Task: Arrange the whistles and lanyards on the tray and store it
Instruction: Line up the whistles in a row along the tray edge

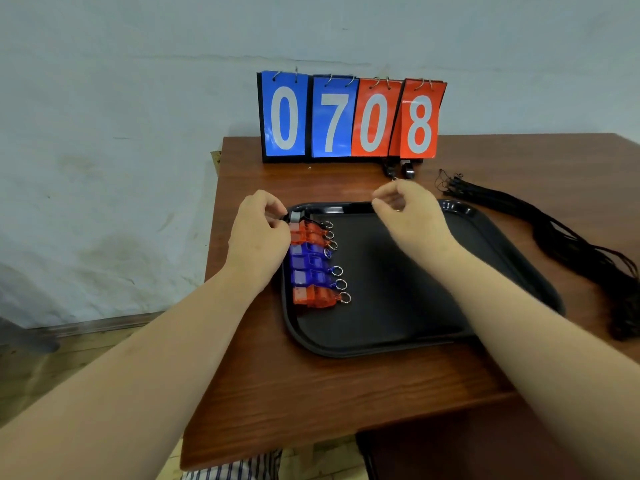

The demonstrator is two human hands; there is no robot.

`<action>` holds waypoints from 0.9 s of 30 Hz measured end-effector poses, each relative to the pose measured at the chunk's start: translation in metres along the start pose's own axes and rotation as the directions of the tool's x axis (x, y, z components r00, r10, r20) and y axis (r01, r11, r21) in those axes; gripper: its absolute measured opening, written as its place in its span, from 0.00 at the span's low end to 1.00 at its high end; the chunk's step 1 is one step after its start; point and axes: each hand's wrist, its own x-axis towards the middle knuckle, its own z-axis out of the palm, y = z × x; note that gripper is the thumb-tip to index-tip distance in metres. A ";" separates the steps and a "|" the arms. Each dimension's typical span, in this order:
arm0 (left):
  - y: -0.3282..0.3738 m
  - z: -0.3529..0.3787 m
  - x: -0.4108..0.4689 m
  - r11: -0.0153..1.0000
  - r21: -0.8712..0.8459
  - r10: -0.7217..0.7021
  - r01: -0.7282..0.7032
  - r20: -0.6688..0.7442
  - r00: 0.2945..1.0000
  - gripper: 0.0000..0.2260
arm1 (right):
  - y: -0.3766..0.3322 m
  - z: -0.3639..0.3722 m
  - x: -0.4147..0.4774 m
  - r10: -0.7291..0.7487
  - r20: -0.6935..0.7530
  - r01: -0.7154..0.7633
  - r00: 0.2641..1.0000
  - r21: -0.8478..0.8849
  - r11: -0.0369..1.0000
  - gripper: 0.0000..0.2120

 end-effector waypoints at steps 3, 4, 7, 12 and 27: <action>0.000 0.000 0.000 1.000 -0.014 -0.023 0.023 0.003 1.000 0.10 | 0.025 0.009 0.052 0.031 -0.041 -0.037 0.999 -0.163 0.986 0.10; 0.000 0.000 0.000 1.000 -0.016 -0.024 0.024 0.003 1.000 0.10 | 0.033 0.014 0.065 0.025 -0.048 -0.035 0.999 -0.233 0.972 0.11; 0.000 0.001 0.000 1.000 -0.010 -0.017 0.017 -0.001 1.000 0.10 | 0.048 0.025 0.094 0.029 -0.065 -0.049 0.997 -0.330 0.943 0.15; -0.001 0.001 0.002 1.000 0.002 -0.004 0.004 0.003 1.000 0.09 | 0.047 0.033 0.124 -0.003 0.091 0.061 0.996 -0.637 0.769 0.19; 0.000 0.002 0.001 1.000 -0.009 -0.024 0.024 0.010 1.000 0.09 | 0.040 0.022 0.103 0.037 0.049 -0.027 0.998 -0.199 0.980 0.07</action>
